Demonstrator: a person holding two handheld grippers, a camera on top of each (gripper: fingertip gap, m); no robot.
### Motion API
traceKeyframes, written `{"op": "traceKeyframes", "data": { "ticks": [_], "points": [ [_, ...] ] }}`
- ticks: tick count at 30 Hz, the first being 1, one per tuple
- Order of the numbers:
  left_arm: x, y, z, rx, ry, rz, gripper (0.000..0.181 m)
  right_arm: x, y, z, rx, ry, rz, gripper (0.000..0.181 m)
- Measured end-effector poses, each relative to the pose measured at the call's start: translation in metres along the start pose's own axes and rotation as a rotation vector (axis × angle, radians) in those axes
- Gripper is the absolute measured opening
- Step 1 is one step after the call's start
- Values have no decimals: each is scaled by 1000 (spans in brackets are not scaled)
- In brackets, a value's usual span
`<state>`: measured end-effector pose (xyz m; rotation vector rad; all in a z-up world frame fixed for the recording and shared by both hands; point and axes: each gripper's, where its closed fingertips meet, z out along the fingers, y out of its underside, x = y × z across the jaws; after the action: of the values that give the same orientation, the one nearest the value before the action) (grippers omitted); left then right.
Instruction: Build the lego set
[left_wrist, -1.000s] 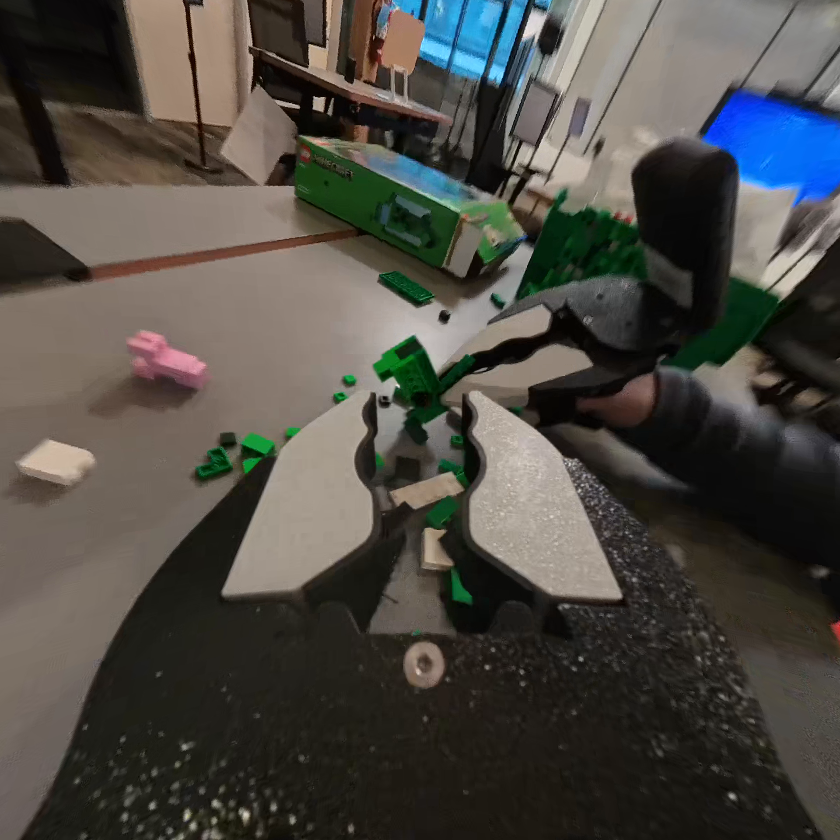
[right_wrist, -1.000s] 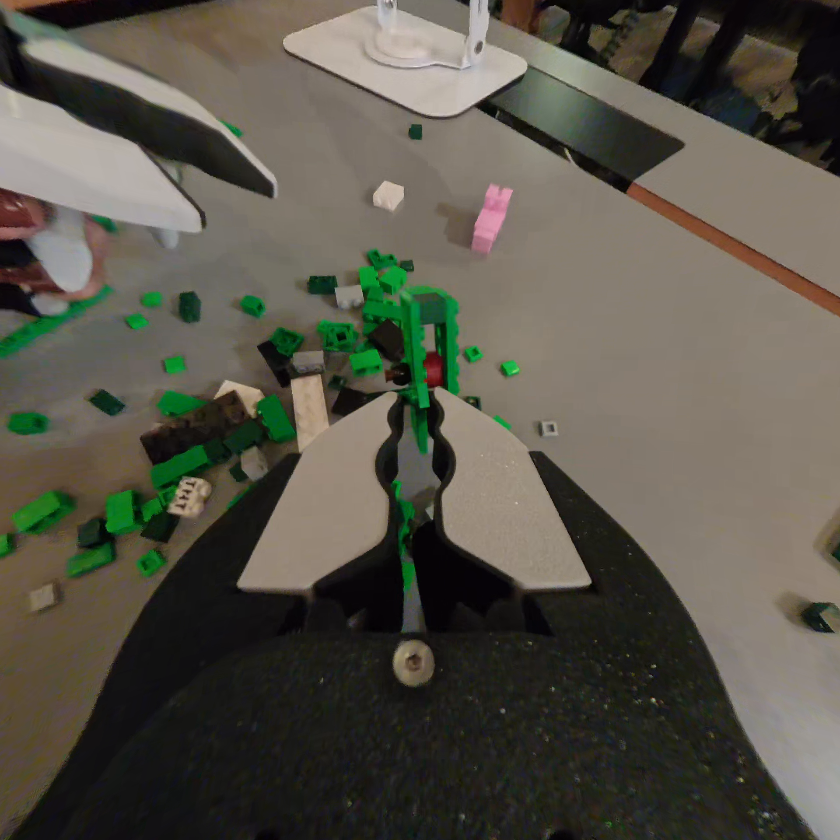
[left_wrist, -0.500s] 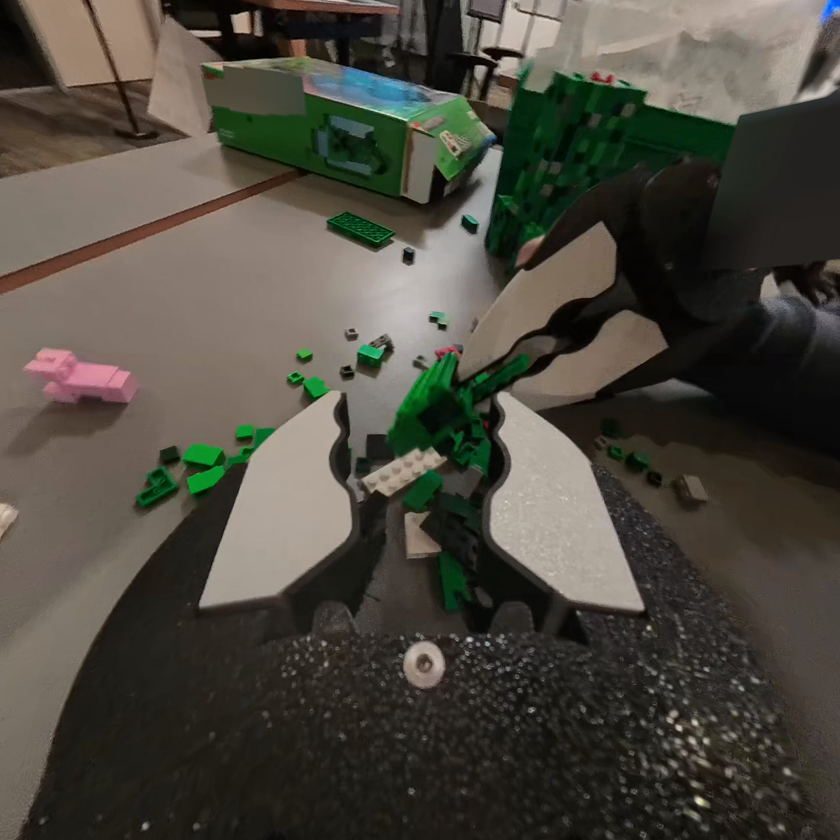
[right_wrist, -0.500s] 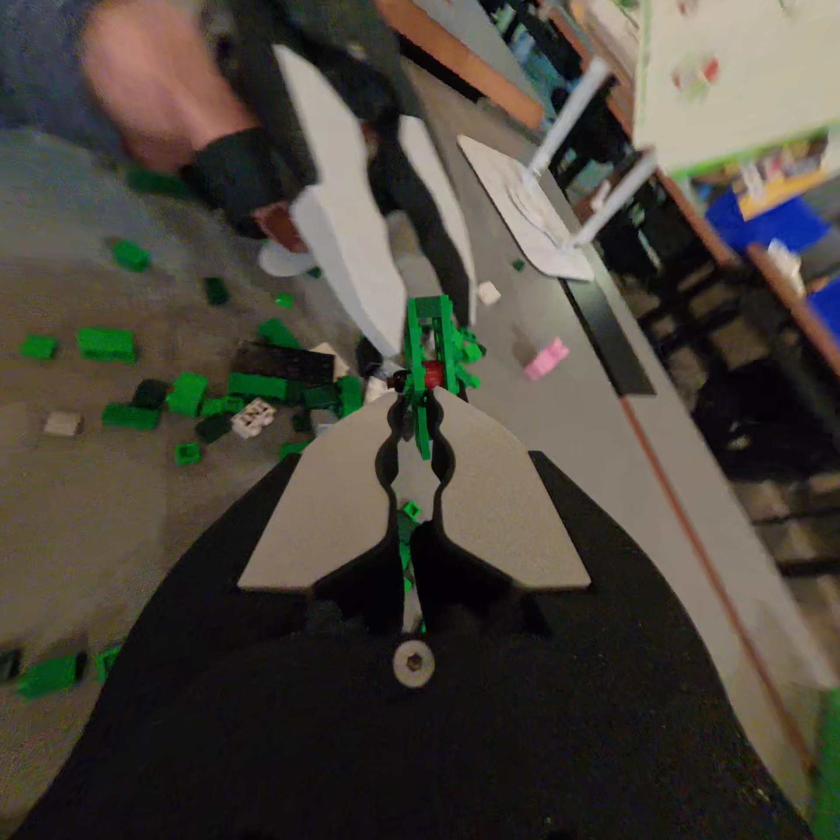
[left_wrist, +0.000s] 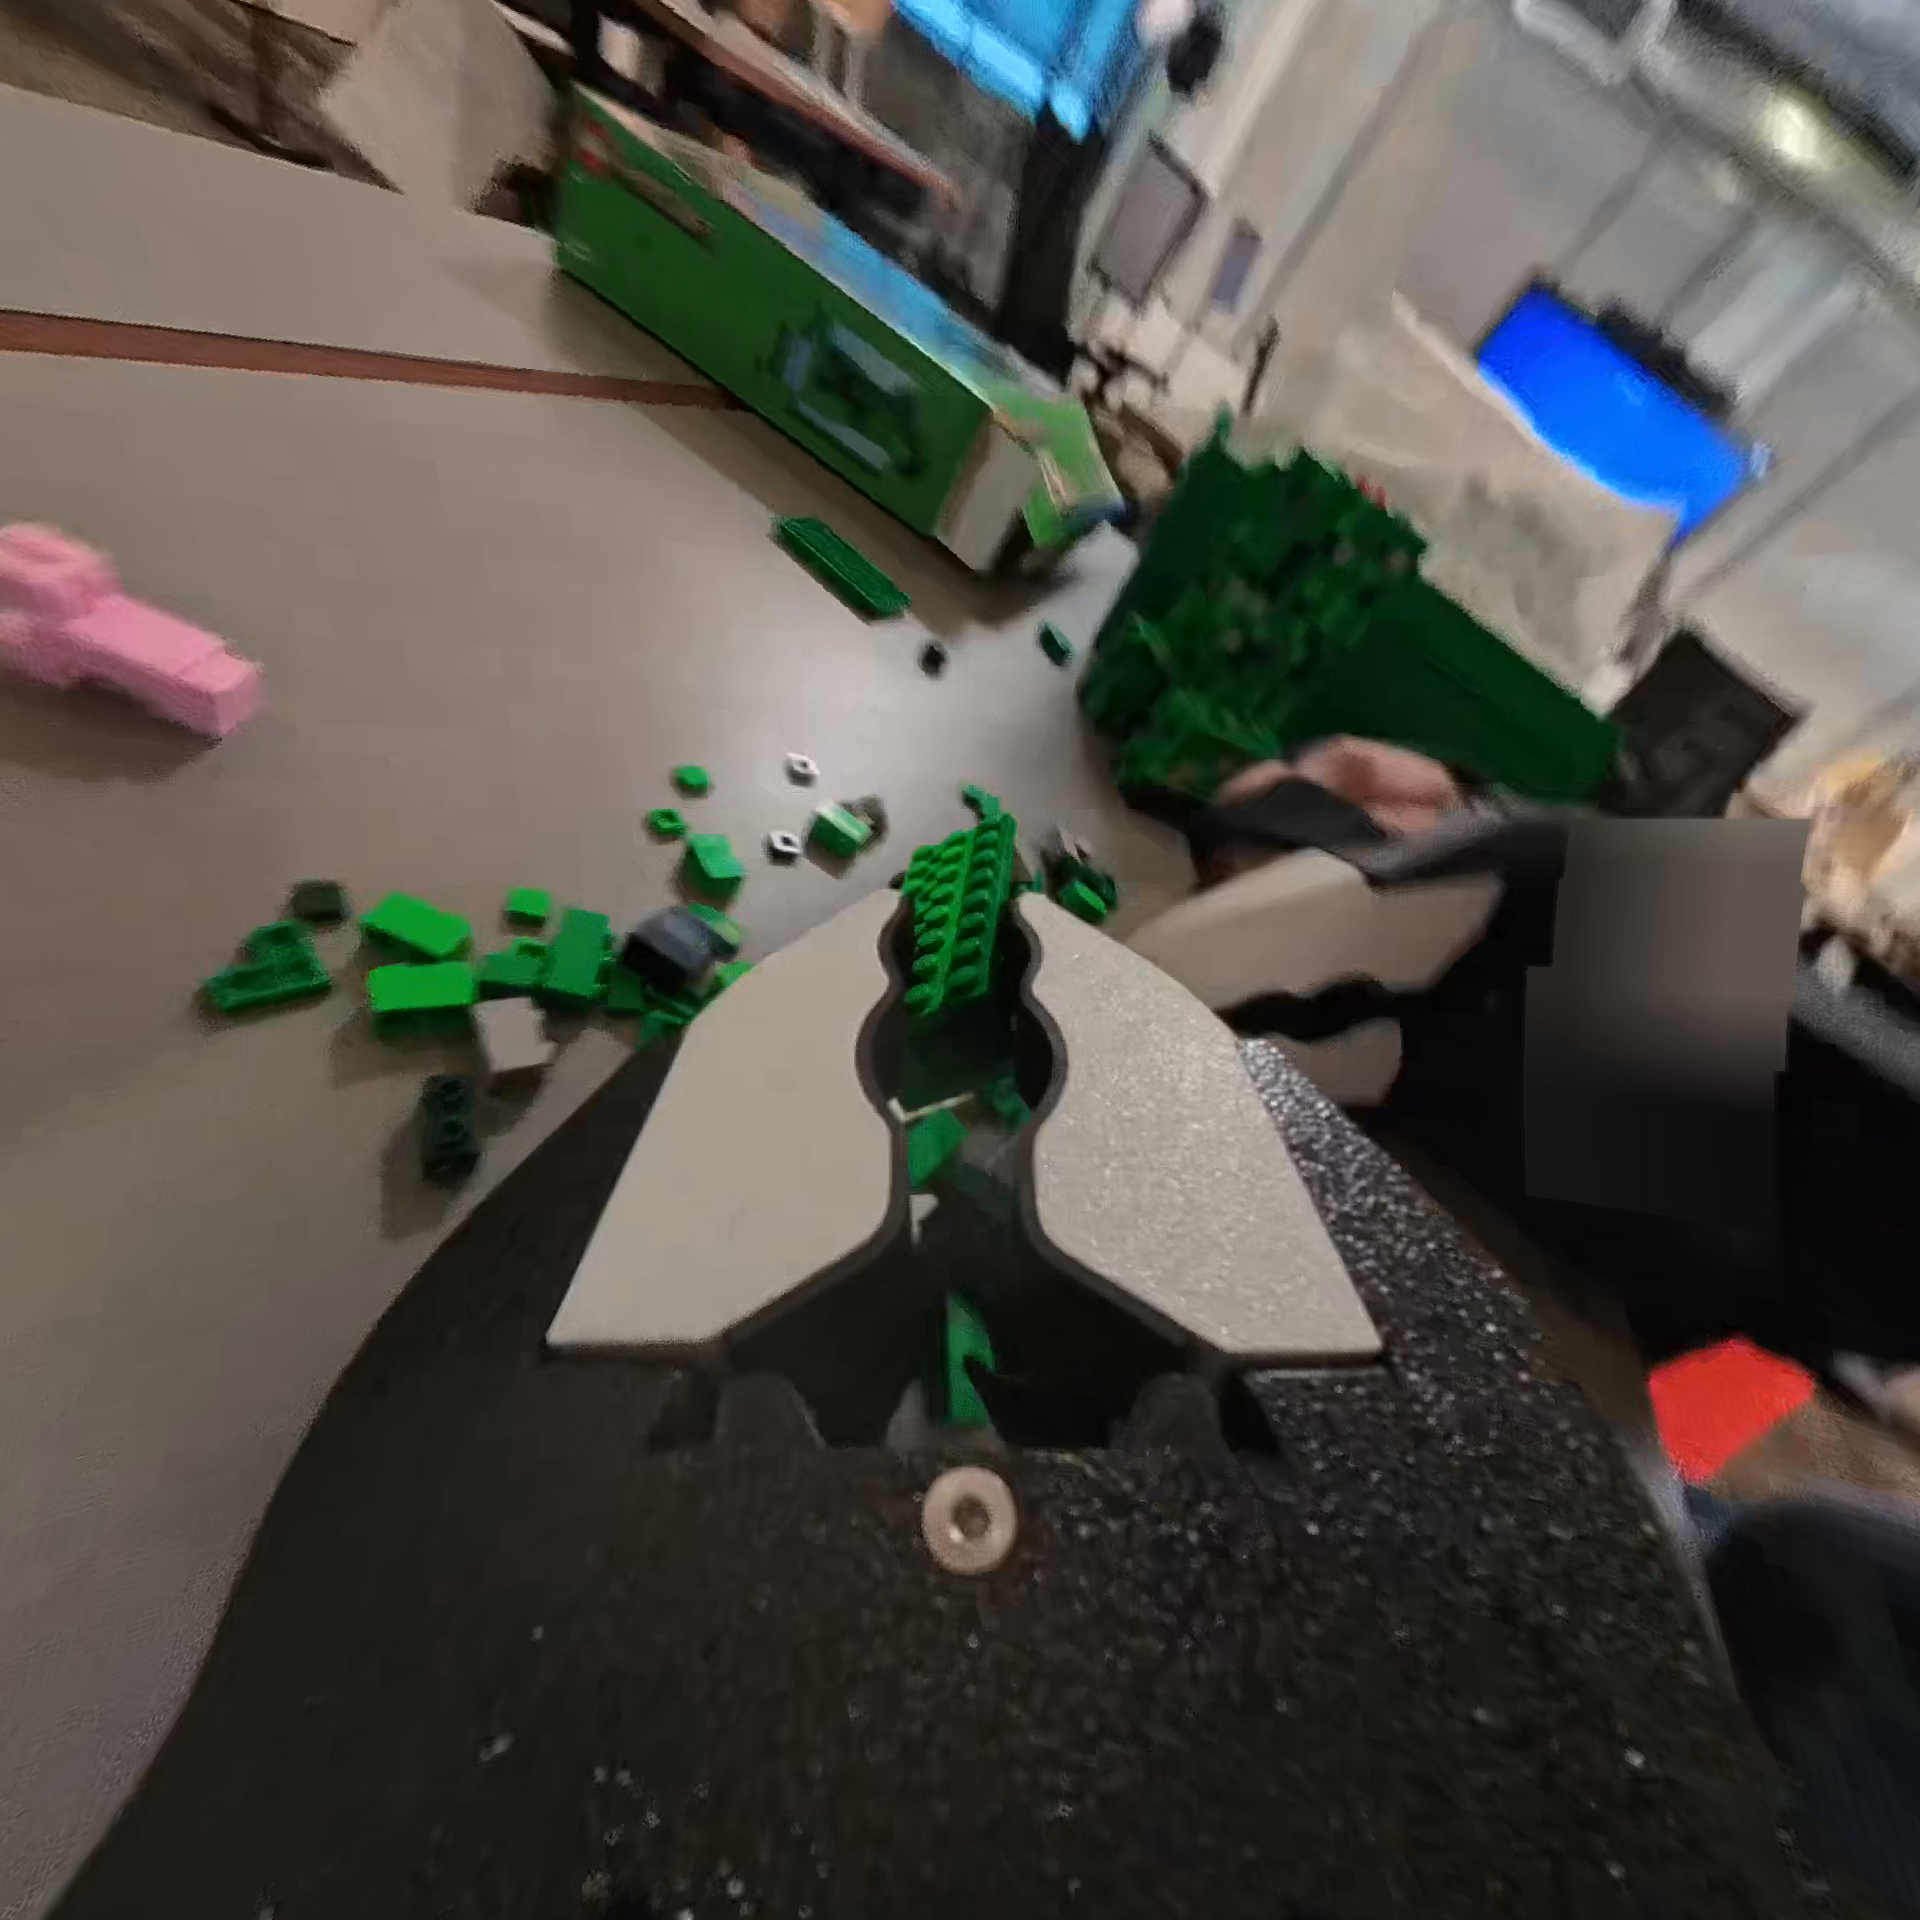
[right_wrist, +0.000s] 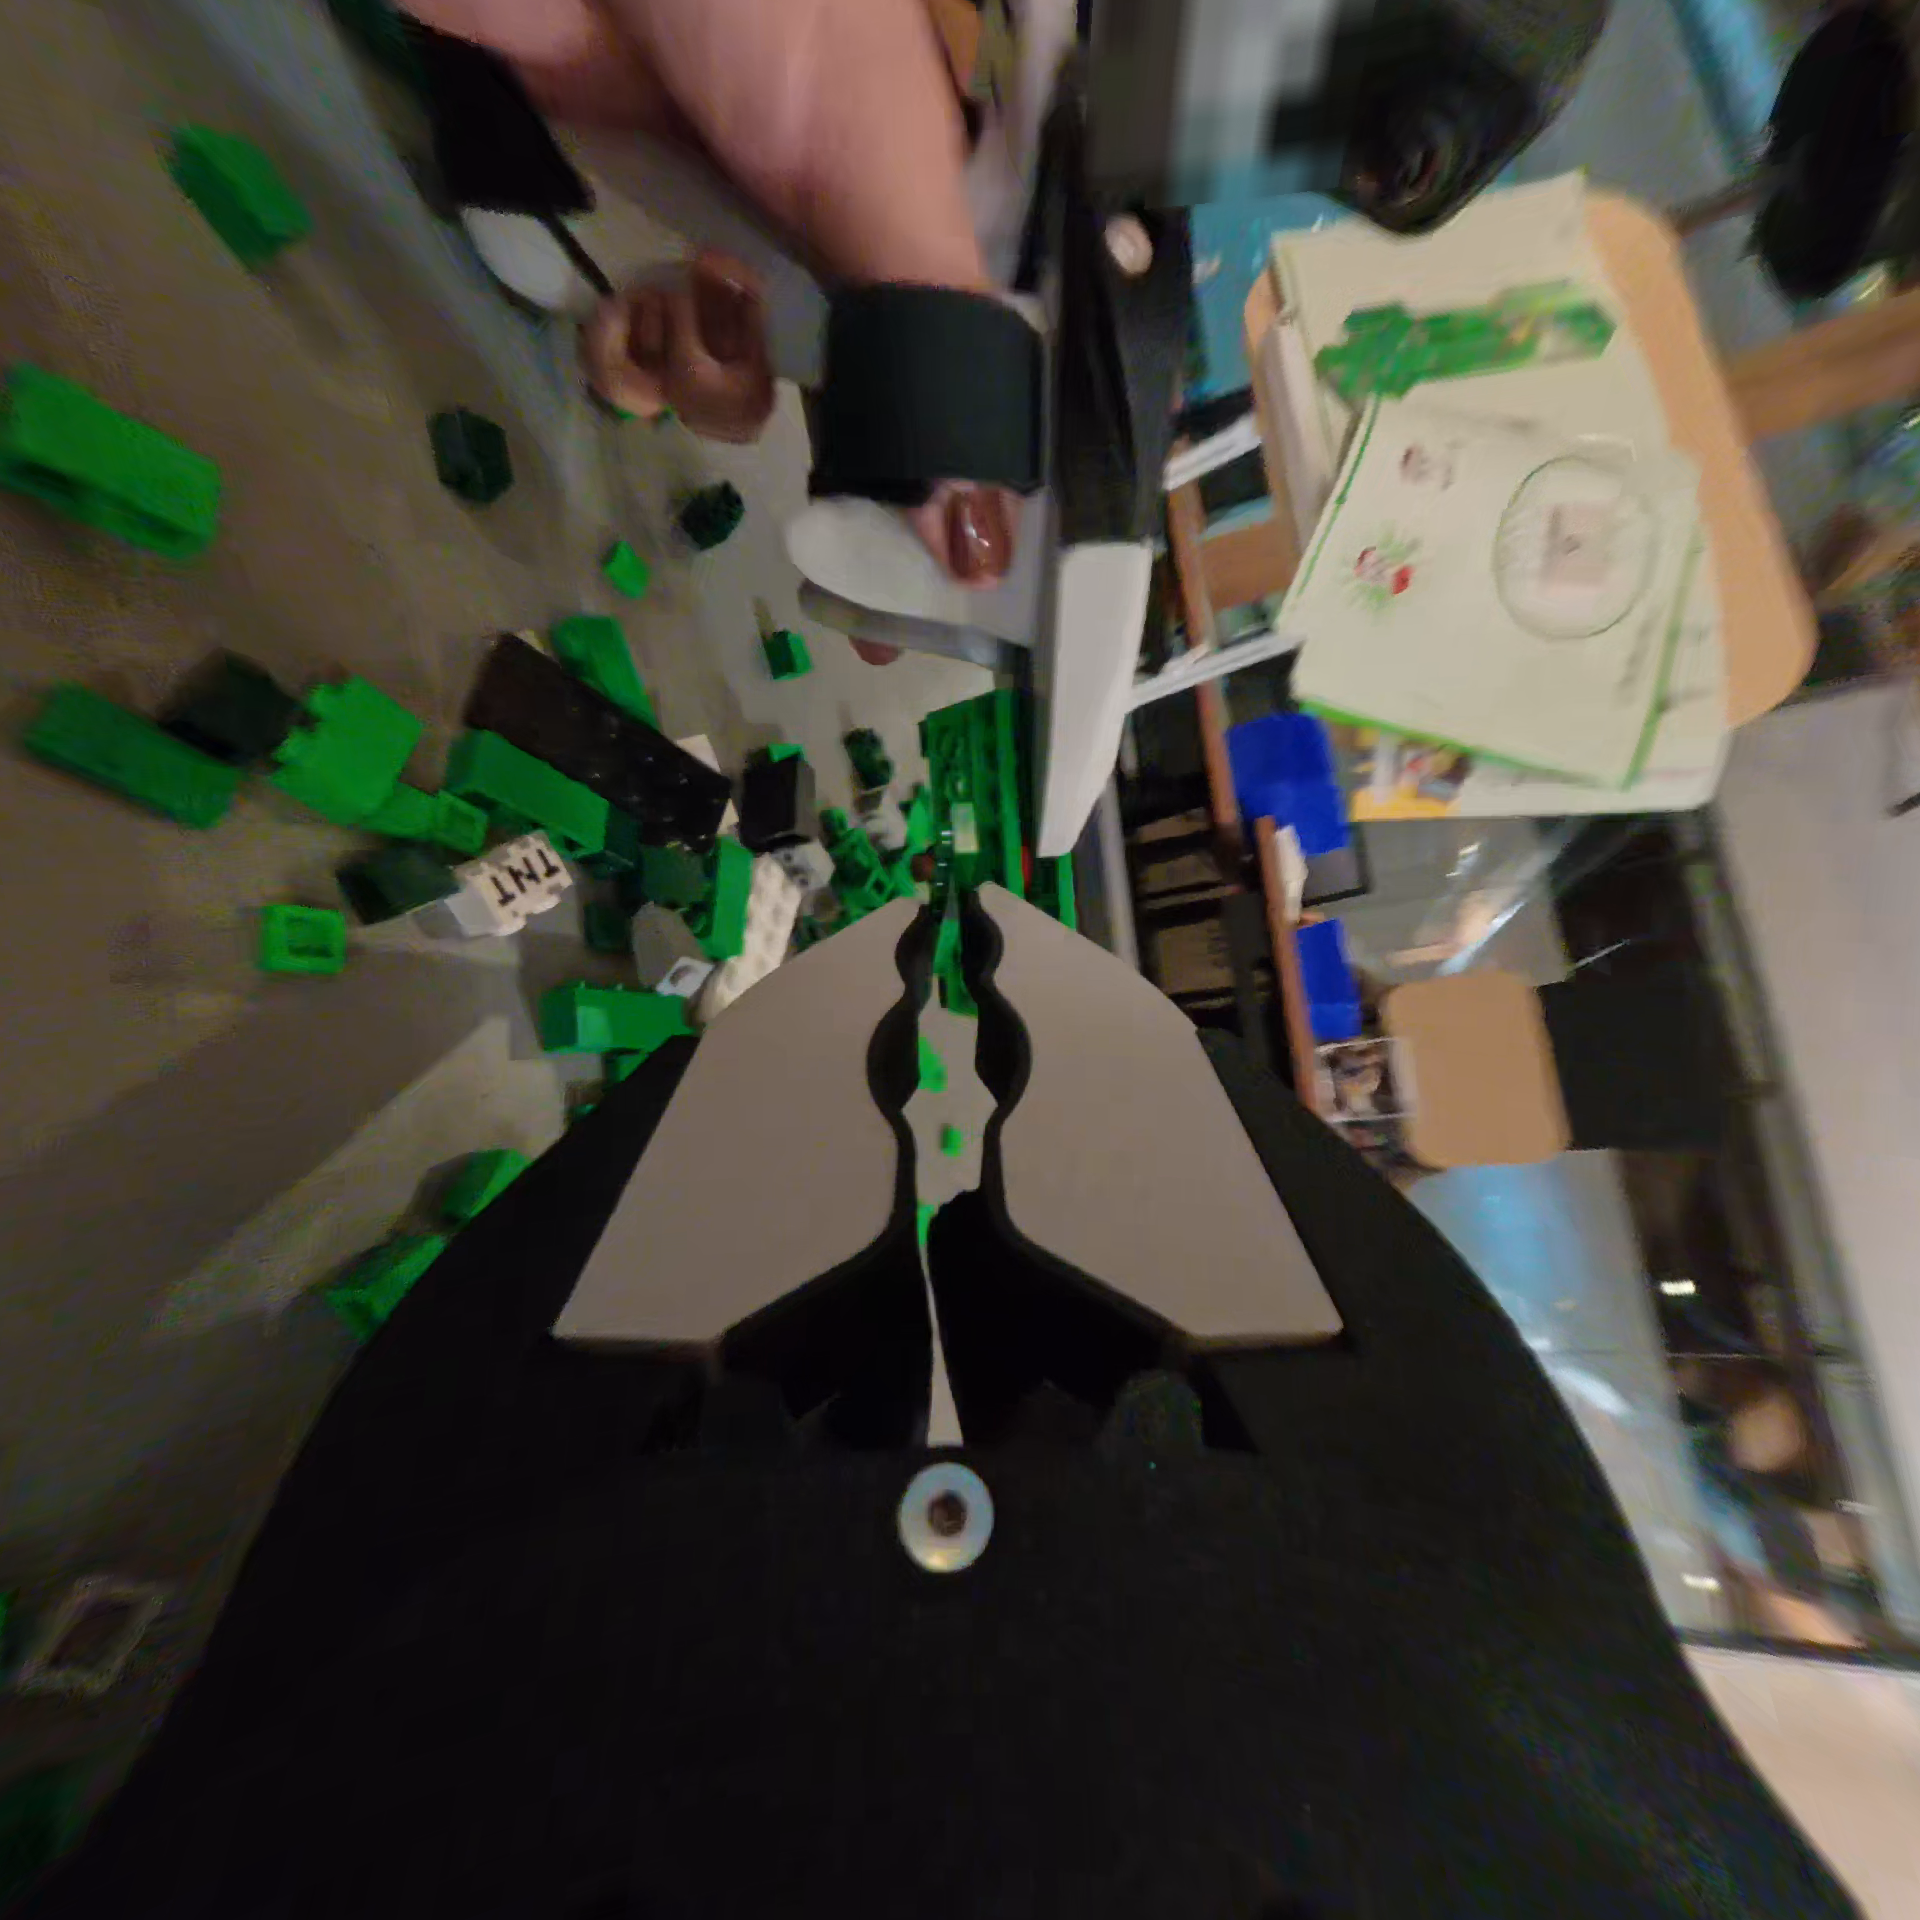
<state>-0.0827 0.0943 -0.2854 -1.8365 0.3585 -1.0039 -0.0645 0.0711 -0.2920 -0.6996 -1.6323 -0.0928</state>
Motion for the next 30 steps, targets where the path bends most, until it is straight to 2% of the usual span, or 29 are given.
{"op": "traceKeyframes", "data": {
  "ticks": [2, 4, 6, 10, 13, 15, 17, 21, 25, 28, 30],
  "points": [
    [-11, -7, -11, 53, 12, -93, 14, 10, -9, -2, 12, 103, -104, 4],
    [-7, -18, -18, 121, 66, -117, 15, 2, -10, 2, 10, 48, -43, 4],
    [-1, -19, -17, 123, 85, -89, 15, -10, -6, 7, 2, -78, 158, 4],
    [2, -9, -7, 50, 43, 3, 15, -1, 12, 6, -32, -126, 494, 5],
    [4, -8, -5, 58, 63, -12, 15, -2, 22, 5, -41, -244, 879, 4],
    [3, -9, -6, 69, 74, -34, 15, 3, 22, 2, -8, -310, 1111, 4],
    [-1, -7, -7, 59, 54, -50, 15, 11, 21, -2, 56, -334, 1263, 4],
    [-15, 4, -8, -54, -87, 42, 15, 24, 33, -10, 60, -282, 1290, 4],
    [-13, 28, 0, -223, -100, 64, 17, 36, 39, -15, 60, -193, 1232, 4],
    [-11, 37, 9, -260, -107, 67, 61, 38, 38, -14, 55, -159, 1180, 4],
    [-2, 32, 12, -228, -85, 145, 65, 38, 29, -14, 83, -151, 1104, 4]
  ]
}}
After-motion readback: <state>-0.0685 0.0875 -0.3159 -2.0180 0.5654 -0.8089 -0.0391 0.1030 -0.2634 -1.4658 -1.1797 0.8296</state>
